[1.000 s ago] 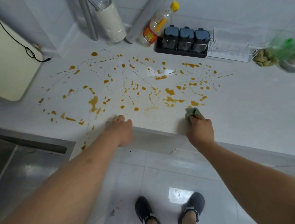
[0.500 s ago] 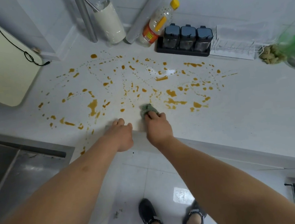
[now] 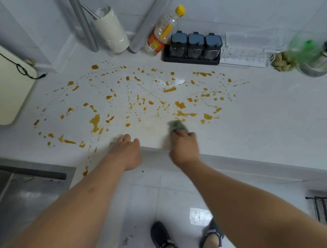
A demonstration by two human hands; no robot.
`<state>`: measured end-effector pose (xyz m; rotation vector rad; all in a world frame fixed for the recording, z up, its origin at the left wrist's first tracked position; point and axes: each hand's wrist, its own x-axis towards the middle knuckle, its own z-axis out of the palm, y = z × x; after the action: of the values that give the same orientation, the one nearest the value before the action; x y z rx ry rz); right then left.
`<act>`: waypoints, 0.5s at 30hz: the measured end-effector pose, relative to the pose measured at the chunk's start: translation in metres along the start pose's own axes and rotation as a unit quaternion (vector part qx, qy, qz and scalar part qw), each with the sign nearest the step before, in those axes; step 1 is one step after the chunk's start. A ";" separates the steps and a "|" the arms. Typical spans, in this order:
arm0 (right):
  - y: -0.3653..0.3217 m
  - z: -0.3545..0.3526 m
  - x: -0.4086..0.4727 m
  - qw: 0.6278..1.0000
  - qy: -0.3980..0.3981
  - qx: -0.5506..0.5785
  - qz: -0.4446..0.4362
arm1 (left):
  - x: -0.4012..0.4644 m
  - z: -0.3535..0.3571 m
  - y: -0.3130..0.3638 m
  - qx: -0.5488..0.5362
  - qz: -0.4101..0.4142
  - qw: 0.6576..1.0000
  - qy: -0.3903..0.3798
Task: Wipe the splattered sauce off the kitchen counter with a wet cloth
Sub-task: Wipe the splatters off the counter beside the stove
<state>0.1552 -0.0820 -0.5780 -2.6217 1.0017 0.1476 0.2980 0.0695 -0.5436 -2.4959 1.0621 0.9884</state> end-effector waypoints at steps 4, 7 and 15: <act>-0.051 0.015 -0.007 0.991 -0.040 -0.010 -0.124 | -0.005 -0.005 0.006 -0.005 -0.018 1.000 -0.016; -0.008 0.007 -0.012 0.992 -0.030 -0.029 -0.116 | -0.010 -0.008 0.016 -0.003 -0.040 0.999 -0.015; 0.185 -0.058 -0.023 0.989 0.004 -0.018 0.144 | 0.013 -0.009 0.068 -0.100 -0.115 0.988 -0.009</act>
<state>0.0142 -0.2169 -0.5681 -2.4959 1.3875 0.2252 0.2610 0.0105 -0.5439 -2.6854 0.6775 1.0903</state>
